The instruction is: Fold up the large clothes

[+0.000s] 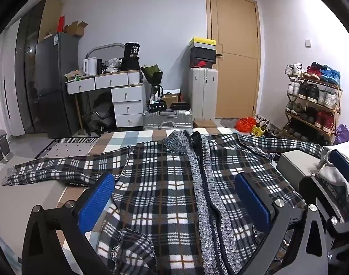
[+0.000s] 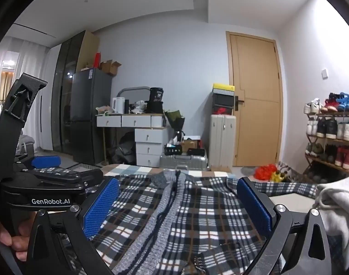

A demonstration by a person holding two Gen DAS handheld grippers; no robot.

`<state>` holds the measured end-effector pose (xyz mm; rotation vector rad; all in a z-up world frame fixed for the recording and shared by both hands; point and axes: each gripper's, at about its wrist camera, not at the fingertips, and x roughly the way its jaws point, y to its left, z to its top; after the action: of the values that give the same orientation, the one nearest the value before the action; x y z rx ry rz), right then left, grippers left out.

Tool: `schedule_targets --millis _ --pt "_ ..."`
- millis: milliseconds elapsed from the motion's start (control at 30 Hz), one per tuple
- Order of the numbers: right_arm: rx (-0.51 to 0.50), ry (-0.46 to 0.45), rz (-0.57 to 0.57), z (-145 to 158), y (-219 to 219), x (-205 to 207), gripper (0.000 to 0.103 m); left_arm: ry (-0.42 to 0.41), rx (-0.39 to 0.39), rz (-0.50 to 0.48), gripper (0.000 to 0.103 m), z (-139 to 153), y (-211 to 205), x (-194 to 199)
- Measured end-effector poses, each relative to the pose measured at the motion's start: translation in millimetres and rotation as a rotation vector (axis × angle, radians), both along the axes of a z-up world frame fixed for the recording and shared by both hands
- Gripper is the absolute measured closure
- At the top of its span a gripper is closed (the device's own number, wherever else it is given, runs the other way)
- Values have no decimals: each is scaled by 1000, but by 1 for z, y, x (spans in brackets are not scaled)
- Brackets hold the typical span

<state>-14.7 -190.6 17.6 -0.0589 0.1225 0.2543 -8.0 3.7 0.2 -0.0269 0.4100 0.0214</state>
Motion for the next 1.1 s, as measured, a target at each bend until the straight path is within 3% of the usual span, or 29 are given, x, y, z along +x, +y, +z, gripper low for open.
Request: schedule_targets --millis 33,100,600,1100 --pt "1 2 0 0 0 0 0 34 29 -20 1 -1 -10 9" --pt "6 5 1 4 -2 -1 0 45 4 -34 1 -1 -4 10" --pt "27 9 -9 0 -6 2 0 16 4 -49 1 7 -6 3" --pt "41 19 -5 -1 -9 0 0 42 -12 -68 1 11 -7 0"
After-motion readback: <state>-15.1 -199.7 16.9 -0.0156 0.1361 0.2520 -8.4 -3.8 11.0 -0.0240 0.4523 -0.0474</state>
